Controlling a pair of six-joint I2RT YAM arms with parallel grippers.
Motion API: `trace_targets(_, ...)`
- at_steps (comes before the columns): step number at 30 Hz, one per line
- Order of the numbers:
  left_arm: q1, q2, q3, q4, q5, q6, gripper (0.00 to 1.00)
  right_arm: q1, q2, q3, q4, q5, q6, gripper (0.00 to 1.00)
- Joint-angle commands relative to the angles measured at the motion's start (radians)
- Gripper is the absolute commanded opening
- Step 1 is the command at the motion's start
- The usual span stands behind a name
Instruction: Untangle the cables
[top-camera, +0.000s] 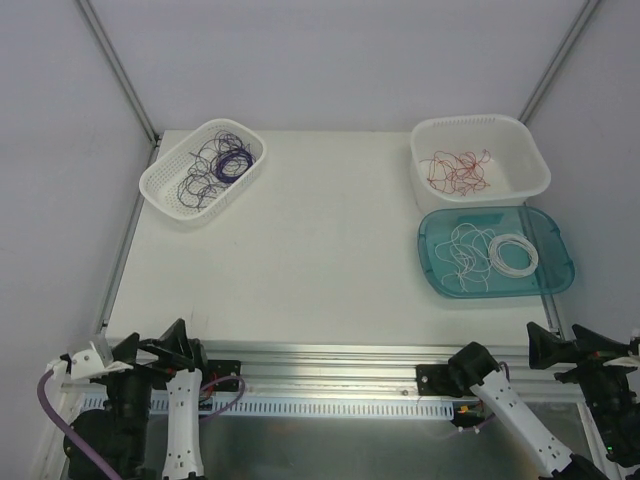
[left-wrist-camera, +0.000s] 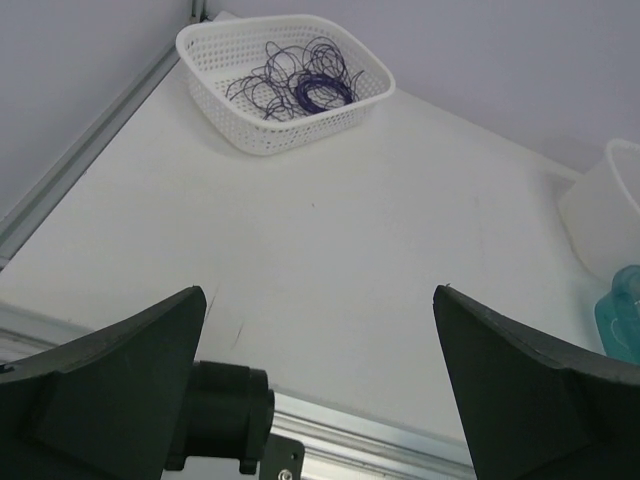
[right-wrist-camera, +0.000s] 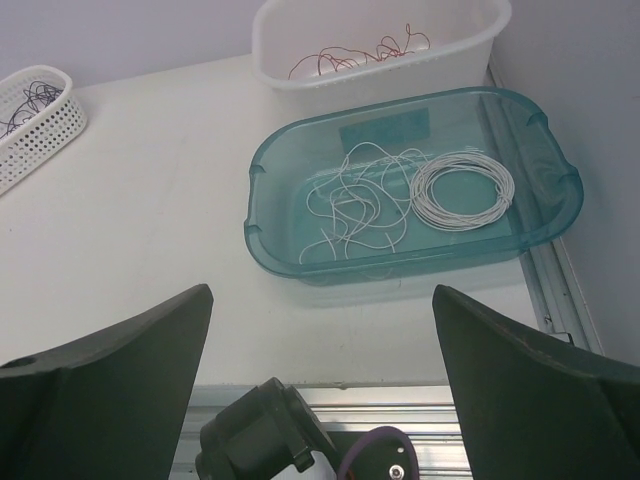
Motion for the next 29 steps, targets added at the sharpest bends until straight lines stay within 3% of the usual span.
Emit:
trace_targets(1,-0.002,-0.055,0.015,-0.149,-0.022,0.032,0.99,-0.001,-0.050,0.006,-0.073,-0.002,-0.058,0.97)
trace_targets(14,0.000,-0.157,-0.151,-0.169,0.000,-0.051,0.99,0.018,-0.116,-0.010,-0.083,0.010,-0.013,0.97)
trace_targets(29,0.000,-0.161,-0.151,-0.169,-0.014,-0.043,0.99,0.024,-0.104,-0.037,-0.060,0.032,-0.006,0.97)
